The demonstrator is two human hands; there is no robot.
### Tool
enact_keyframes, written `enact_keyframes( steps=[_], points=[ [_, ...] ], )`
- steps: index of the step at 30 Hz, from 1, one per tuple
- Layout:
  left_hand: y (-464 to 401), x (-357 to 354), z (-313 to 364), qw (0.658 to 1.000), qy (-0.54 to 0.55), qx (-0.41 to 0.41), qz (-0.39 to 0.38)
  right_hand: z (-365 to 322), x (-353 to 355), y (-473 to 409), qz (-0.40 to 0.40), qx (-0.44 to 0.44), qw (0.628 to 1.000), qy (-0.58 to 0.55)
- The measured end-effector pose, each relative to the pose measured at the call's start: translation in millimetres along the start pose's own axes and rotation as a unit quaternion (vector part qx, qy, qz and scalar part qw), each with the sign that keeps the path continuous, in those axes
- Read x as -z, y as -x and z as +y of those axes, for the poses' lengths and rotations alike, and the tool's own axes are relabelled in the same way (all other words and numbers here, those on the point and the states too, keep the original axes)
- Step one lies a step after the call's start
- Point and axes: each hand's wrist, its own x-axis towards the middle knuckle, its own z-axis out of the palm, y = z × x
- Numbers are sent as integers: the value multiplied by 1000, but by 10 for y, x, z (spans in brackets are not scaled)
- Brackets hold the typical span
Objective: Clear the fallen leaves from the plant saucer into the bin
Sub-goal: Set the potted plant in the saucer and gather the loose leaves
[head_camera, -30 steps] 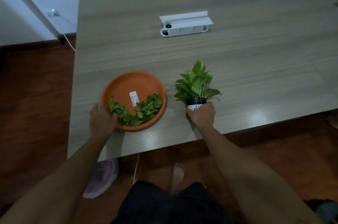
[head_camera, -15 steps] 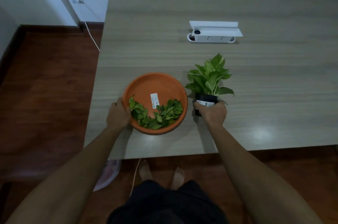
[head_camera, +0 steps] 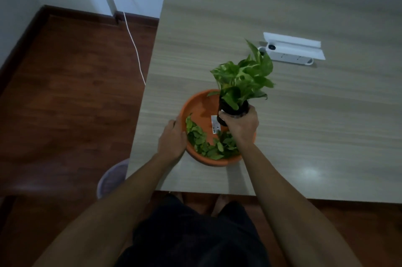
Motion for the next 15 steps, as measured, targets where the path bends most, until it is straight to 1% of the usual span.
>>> enact_keyframes(
  steps=[4,11,15],
  points=[
    [-8,-4,-10,1000,-3,-2,5,6,-238,22,-1,4,1000,-5],
    [-8,-11,-31,1000,-6,2,10,233,-413,91,0,43,999,-8],
    [-22,-3,-47,1000,-5,-6,2,347,-456,124,-33,26,999,-7]
  ],
)
